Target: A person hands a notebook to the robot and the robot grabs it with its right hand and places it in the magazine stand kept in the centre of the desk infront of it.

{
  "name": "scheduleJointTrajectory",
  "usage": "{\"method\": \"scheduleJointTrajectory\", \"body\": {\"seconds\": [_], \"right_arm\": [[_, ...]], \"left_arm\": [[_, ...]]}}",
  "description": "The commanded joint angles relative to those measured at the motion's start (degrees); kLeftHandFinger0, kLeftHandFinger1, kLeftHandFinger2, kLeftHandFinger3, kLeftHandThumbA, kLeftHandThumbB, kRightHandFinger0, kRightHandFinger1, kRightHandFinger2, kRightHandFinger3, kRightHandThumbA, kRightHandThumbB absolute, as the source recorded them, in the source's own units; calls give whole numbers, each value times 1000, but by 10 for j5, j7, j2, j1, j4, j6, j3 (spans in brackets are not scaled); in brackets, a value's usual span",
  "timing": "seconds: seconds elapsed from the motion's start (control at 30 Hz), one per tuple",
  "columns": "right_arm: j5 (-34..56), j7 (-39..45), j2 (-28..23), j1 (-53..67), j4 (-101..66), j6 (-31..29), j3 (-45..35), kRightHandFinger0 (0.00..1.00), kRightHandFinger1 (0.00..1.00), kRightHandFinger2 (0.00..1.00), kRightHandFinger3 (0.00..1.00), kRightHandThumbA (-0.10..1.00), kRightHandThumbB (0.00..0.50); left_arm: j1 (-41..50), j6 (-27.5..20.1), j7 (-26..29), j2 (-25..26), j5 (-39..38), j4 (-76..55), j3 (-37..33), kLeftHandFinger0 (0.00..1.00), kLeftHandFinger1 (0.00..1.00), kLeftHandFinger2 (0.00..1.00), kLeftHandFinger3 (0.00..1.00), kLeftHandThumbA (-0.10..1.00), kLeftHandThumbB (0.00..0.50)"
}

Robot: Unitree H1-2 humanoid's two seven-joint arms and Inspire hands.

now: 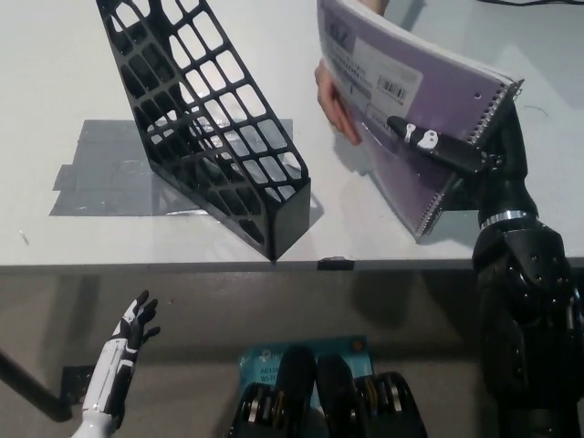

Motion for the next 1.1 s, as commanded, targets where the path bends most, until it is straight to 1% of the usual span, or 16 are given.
{"method": "scheduleJointTrajectory", "body": {"seconds": [0.0,0.03,0.13,0.2,0.23,0.37,0.43,0.6,0.63,0.73,0.77,0.8,0.9,0.97,1.0,1.07], "right_arm": [[60,6,14,-45,-47,19,-17,0,0,0,0,1000,138],[70,6,16,-46,-55,26,-22,0,0,0,0,1000,146],[97,6,23,-51,-79,37,-36,0,0,0,0,1000,109],[103,4,25,-54,-89,42,-40,0,0,0,0,1000,107],[105,-12,31,-61,-110,54,-48,0,0,0,0,1000,91],[83,-51,38,-79,-143,73,-59,0,0,0,0,1000,78],[66,-66,38,-86,-158,75,-62,0,0,0,0,1000,53],[63,-88,41,-103,-175,77,-71,0,0,0,0,1000,50],[63,-89,41,-105,-178,78,-71,0,0,0,0,1000,40],[58,-100,45,-121,-182,77,-69,12,0,0,0,1000,41],[52,-104,45,-124,-183,76,-66,3,0,0,0,1000,51],[49,-104,45,-124,-184,75,-64,16,0,0,0,1000,46],[49,-116,57,-140,-188,75,-58,0,0,0,0,1000,38],[49,-120,64,-145,-188,75,-56,0,0,0,0,1000,42],[49,-120,64,-145,-188,75,-56,0,0,0,0,1000,52],[40,-126,78,-152,-186,74,-46,0,0,0,0,1000,34]], "left_arm": [[-9,-21,0,12,-4,-3,3,931,1000,1000,1000,1000,500],[-10,-21,0,12,-5,-3,2,926,1000,1000,1000,1000,500],[-12,-21,3,13,0,-3,1,922,1000,1000,1000,1000,500],[-12,-21,3,13,-1,-3,1,923,1000,1000,1000,1000,500],[-12,-21,-1,13,-4,-3,2,944,1000,1000,1000,1000,500],[-12,-21,-3,13,-6,-4,2,951,1000,1000,1000,1000,500],[-11,-21,-3,13,-6,-5,2,951,1000,1000,1000,1000,500],[-9,-21,-3,14,-6,-7,2,952,1000,1000,1000,1000,500],[-10,-21,-3,14,-6,-7,2,953,1000,1000,1000,1000,500],[-15,-21,-2,14,-7,-5,4,955,1000,1000,1000,1000,500],[-14,-21,-2,14,-7,-5,4,955,1000,1000,1000,1000,500],[-14,-21,-2,14,-7,-5,4,955,1000,1000,1000,1000,500],[-16,-21,-1,14,-8,-4,5,956,1000,1000,1000,1000,500],[-16,-21,-1,14,-7,-4,4,954,1000,1000,1000,1000,500],[-16,-21,-1,14,-7,-4,4,954,1000,1000,1000,1000,500],[-16,-21,-3,13,-9,-5,3,955,1000,1000,1000,1000,500]]}}
